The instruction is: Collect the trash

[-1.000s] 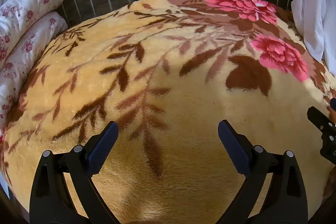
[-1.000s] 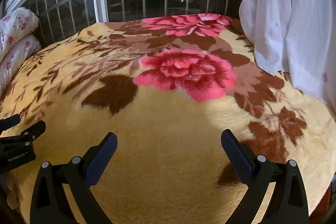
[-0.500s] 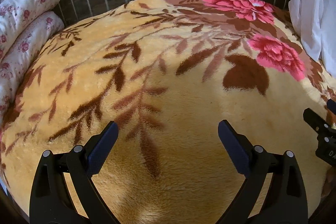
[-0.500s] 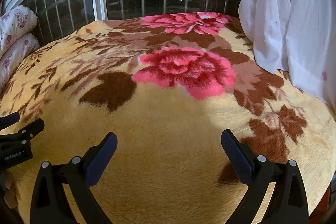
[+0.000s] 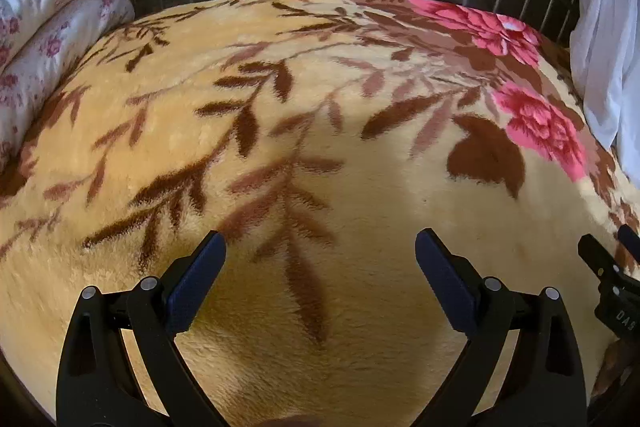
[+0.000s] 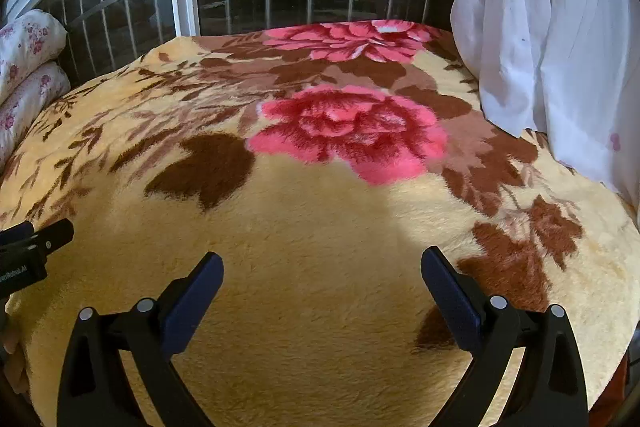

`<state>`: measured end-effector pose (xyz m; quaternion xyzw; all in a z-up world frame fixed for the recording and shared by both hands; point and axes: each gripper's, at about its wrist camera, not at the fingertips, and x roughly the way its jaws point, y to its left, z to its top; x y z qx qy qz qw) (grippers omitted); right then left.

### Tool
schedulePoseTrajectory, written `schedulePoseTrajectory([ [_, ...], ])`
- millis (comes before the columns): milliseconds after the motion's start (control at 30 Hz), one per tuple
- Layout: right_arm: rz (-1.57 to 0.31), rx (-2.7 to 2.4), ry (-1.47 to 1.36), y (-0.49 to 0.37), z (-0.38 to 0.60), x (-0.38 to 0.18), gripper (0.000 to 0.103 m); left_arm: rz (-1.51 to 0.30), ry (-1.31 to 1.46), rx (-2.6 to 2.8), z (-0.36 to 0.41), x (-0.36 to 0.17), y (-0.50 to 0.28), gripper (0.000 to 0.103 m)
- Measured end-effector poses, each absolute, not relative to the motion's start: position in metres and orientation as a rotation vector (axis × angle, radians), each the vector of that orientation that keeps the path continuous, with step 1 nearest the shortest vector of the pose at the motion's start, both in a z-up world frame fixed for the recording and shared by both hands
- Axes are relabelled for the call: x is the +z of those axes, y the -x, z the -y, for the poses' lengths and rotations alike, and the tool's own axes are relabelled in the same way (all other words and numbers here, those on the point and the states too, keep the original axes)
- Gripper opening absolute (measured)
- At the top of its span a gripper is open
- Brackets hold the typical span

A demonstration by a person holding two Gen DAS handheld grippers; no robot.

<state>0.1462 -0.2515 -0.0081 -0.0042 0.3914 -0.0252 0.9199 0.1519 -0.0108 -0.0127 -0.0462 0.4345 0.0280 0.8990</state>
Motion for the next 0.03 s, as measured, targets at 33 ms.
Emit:
schedulePoseTrajectory([
  [33,-0.804,-0.051,0.005,-0.1462,0.2509,-0.0073,0.097,-0.899,0.097,0.058,0.0106,-0.0127,-0.1517,0.093],
])
